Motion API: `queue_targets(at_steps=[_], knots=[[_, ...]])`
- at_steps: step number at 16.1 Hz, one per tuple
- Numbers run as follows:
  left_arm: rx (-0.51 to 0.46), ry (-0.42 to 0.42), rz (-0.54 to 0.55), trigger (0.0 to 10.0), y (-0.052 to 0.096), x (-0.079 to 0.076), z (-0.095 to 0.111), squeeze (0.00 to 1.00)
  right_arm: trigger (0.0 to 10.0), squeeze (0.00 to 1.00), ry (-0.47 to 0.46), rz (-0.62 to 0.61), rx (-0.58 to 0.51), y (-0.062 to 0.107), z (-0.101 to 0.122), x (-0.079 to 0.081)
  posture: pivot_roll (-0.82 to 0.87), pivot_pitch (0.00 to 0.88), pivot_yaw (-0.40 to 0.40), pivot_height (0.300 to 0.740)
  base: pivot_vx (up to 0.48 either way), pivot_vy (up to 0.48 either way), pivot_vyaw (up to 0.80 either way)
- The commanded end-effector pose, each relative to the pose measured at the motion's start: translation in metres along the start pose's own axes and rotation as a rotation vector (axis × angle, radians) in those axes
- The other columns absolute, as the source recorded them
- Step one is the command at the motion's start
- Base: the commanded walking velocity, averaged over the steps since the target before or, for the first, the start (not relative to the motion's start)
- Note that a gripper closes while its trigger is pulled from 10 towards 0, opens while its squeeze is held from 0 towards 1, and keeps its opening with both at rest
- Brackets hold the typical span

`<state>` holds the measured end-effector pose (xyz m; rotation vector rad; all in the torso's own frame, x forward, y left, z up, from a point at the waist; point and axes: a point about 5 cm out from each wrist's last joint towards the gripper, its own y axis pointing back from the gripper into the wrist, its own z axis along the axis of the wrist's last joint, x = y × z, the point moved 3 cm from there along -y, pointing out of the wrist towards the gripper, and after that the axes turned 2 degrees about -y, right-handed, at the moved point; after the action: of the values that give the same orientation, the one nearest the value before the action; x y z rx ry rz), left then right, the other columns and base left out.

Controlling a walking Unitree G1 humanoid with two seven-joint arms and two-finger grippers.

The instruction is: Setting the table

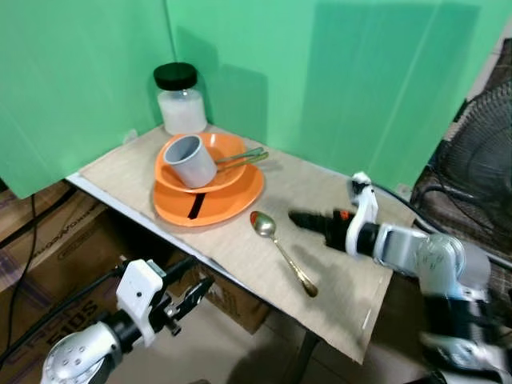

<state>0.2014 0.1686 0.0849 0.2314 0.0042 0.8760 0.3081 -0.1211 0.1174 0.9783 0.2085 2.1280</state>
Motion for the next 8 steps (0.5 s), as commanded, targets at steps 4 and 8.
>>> queue_targets(at_steps=[4,8], knots=[[0.071,-0.05,0.009,10.0,0.013,0.002,-0.01,0.0,10.0,1.0,0.329,-0.059,0.049,0.002,-0.005,0.018,-0.04,0.0,0.014,0.74,0.0,0.0,0.0],[0.094,-0.058,0.018,10.0,0.022,-0.002,-0.014,0.0,10.0,1.0,0.578,-0.051,0.089,-0.002,-0.023,0.039,-0.04,0.0,0.007,0.74,0.0,0.0,0.0]])
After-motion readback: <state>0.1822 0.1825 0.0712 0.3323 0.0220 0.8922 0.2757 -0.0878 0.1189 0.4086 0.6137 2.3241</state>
